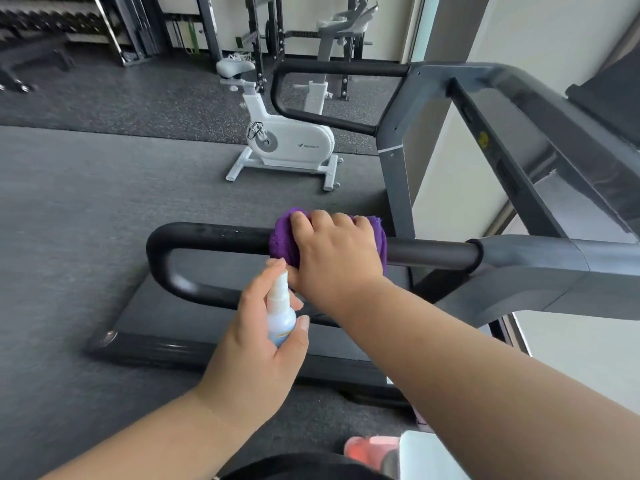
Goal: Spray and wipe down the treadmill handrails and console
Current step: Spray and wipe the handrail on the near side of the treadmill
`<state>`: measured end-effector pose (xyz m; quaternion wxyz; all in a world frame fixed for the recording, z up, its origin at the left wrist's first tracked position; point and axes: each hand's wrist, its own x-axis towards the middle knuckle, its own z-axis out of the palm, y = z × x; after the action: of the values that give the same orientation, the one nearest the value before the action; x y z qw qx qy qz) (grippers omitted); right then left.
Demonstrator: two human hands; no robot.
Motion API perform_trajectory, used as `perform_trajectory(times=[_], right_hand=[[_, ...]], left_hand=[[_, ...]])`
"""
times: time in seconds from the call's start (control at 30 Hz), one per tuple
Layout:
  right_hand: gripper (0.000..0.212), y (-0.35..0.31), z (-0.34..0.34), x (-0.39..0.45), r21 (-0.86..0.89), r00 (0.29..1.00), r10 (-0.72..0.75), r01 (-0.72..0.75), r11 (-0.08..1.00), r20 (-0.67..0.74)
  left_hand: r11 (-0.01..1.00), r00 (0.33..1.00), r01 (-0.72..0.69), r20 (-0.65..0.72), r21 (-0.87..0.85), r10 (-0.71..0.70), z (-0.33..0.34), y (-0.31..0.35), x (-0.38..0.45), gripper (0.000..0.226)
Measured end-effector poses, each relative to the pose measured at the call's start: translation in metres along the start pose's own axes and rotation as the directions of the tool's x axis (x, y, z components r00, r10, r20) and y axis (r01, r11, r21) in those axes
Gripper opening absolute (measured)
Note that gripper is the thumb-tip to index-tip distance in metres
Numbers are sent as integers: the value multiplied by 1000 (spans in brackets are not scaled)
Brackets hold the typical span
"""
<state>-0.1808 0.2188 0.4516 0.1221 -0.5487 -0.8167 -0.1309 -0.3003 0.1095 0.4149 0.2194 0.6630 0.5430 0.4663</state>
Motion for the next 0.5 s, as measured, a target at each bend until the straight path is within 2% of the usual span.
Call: perform_trajectory(times=[0.1,0.27,0.43,0.5], right_hand=[[87,-23,3,13,-41,996,-76,78,996,50],[82,-18,7,18,-29,991,-101,104,994,92],[72,-14,11,13,19,997,-72,72,997,-27],[70,-23,13,17,18,998,-47,47,999,-31]], left_hand=[[999,999,41,-36,10,-41,-6,-5,1,76],[996,990,76,-119,38,-71,-29,-19,8,76],[992,972,119,-206,36,-109,-67,-44,8,69],[990,966,135,-228,30,-124,-80,-56,6,66]])
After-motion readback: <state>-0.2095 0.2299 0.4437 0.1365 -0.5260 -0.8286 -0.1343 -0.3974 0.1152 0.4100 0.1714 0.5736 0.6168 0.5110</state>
